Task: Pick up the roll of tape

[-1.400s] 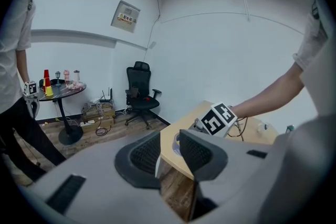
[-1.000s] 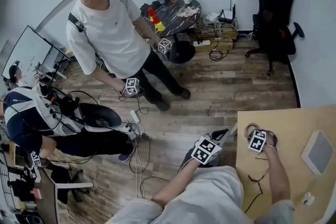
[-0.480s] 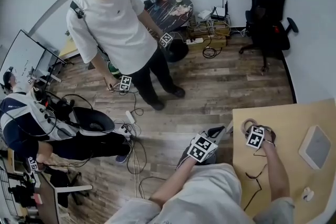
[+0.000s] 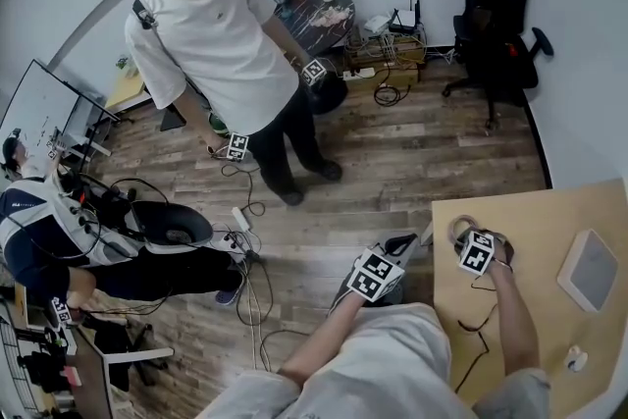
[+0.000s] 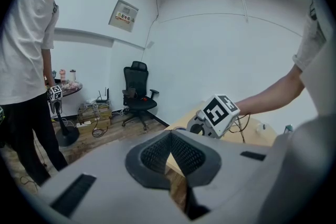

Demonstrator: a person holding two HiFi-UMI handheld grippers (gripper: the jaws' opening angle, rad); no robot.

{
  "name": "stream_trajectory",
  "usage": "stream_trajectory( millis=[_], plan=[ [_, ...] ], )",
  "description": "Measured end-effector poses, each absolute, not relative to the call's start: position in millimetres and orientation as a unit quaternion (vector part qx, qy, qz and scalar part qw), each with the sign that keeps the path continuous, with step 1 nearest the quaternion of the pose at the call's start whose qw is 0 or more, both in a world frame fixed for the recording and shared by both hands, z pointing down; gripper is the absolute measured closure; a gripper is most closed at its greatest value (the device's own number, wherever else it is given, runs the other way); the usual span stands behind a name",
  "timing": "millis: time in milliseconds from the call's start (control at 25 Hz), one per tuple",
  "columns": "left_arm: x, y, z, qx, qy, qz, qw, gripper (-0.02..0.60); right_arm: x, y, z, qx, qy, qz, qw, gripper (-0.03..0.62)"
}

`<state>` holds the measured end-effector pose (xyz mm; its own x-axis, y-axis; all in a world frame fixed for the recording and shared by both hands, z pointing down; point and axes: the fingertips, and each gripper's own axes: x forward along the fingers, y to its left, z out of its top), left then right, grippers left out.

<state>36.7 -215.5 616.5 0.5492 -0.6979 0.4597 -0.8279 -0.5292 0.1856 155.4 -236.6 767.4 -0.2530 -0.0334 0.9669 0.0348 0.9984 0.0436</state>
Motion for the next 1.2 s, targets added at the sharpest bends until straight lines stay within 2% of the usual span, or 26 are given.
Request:
stream_trajectory(
  millis=[320, 560, 1200],
  plan=[
    [22, -216, 615, 0.856, -0.448, 0.163, 0.199, 0.577, 137, -241, 753, 0.044, -0.817, 0.01, 0.574, 0.551],
    [29, -222, 616, 0.856, -0.45, 0.159, 0.199, 0.577, 139, -248, 737, 0.092, -0.849, 0.068, 0.517, 0.551],
    [39, -228, 621, 0.861, -0.437, 0.159, 0.208, 0.577, 137, -240, 694, 0.2, -0.9, 0.26, 0.288, 0.551]
  ],
)
